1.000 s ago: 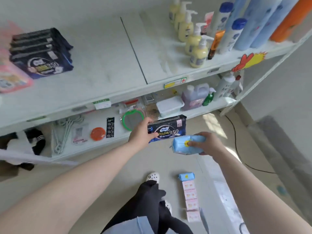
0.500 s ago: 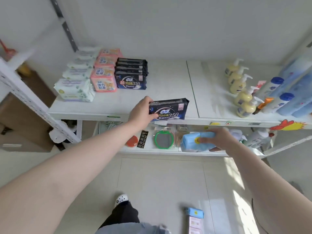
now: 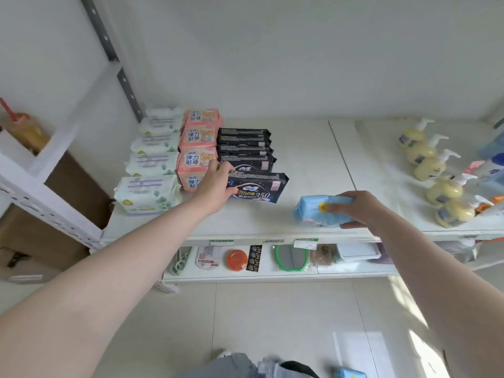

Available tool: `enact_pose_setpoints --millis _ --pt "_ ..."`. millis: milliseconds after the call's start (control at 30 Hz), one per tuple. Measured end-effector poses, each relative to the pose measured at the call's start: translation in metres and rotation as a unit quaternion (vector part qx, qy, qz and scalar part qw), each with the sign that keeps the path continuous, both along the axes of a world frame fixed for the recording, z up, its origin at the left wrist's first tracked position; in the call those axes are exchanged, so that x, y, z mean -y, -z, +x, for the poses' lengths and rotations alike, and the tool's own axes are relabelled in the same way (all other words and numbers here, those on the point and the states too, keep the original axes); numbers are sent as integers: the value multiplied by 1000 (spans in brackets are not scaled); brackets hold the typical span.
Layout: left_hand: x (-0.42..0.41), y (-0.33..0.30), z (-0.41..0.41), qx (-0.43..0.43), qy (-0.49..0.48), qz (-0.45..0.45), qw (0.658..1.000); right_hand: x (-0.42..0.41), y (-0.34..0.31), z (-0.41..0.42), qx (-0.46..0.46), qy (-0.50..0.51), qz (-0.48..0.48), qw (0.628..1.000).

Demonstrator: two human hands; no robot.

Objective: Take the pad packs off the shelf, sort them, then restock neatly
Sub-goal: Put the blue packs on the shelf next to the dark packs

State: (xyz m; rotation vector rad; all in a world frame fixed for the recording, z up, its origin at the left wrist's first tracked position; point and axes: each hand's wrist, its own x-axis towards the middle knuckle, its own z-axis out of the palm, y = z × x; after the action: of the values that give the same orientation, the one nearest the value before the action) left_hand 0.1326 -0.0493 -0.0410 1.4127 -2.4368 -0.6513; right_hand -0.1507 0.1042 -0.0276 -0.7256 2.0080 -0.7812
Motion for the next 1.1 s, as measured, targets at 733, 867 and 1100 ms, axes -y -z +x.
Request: enact_pose_setpoints --millis 733,867,1100 --pt "50 48 -68 275 114 -235 925 216 20 -66 35 39 22 998" --pt "64 58 -66 290 112 -232 922 233 26 -61 37 34 9 999" --pt "67 60 -69 291 99 -233 923 247 38 -37 11 -32 -1 999"
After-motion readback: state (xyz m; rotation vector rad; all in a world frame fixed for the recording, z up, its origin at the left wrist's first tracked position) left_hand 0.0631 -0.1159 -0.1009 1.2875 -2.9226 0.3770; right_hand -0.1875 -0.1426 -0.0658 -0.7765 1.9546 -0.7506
